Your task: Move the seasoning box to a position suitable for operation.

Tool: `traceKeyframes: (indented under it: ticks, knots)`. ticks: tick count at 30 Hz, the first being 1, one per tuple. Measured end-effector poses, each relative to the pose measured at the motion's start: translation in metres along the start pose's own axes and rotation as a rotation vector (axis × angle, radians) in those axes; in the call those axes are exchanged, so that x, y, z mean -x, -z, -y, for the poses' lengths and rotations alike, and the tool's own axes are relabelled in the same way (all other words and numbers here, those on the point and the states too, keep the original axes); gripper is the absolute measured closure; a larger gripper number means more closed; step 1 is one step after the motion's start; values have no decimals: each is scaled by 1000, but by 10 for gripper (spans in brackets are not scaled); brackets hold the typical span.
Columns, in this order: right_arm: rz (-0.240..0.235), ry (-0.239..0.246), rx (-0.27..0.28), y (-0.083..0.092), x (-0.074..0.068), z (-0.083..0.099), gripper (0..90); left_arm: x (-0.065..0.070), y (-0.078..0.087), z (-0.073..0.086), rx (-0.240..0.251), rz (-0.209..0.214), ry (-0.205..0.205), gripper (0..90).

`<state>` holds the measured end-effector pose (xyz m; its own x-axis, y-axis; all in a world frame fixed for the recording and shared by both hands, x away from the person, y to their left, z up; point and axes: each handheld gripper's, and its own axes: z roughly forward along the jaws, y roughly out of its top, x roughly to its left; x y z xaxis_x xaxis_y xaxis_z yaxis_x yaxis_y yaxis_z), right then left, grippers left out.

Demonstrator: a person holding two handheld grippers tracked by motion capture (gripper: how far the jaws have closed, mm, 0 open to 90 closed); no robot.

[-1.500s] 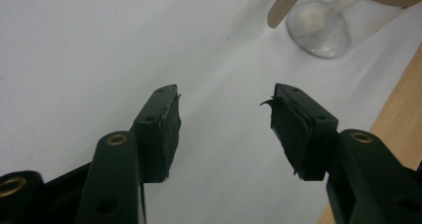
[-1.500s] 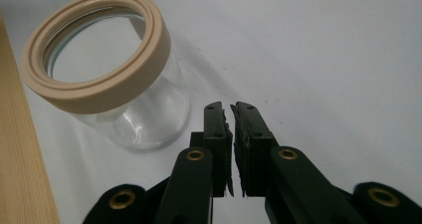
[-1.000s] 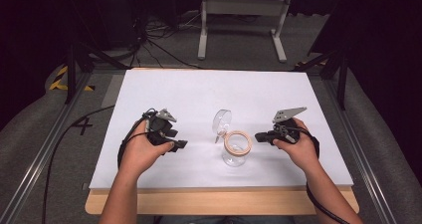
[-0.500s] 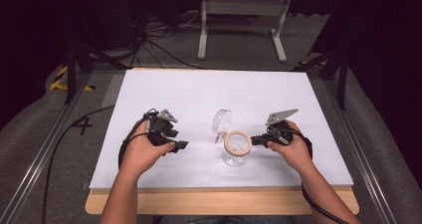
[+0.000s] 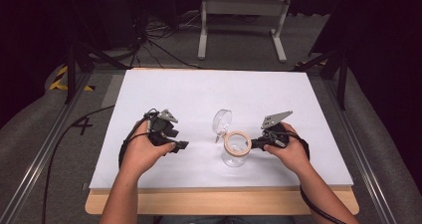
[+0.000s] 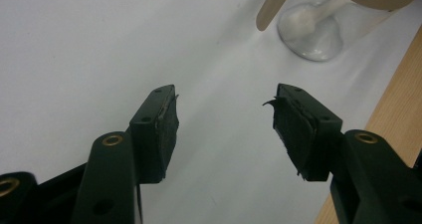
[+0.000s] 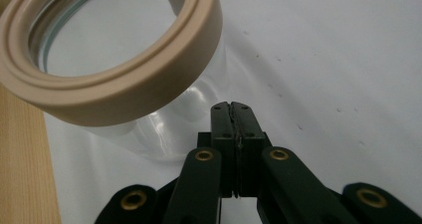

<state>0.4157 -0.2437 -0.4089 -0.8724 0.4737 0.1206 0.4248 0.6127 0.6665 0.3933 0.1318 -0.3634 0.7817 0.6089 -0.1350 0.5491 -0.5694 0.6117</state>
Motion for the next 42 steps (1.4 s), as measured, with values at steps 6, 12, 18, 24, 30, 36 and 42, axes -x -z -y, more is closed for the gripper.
traceKeyframes:
  ticks: [6, 12, 18, 24, 30, 36, 42]
  knots:
    - [-17, 12, -19, 2, -6, 0, 900, 0, -2, -2, 4, 2, -1, 432]
    - [-28, 19, -32, 3, -15, 2, 900, 0, -5, -8, 3, 17, -17, 431]
    - [-45, 28, -40, 2, -24, 3, 899, 0, -8, -12, 0, 23, -24, 431]
    - [-61, 42, -48, -1, -31, 2, 899, 0, -10, -15, -7, 32, -17, 455]
    - [-83, 57, -54, -4, -38, 1, 898, -2, -9, -15, 20, 39, -5, 512]
    - [-98, 72, -63, -9, -44, -1, 896, -6, -3, -15, 56, 49, 12, 674]
    - [-103, 68, -58, -9, -45, -1, 882, -7, -2, -18, 112, 52, -5, 818]
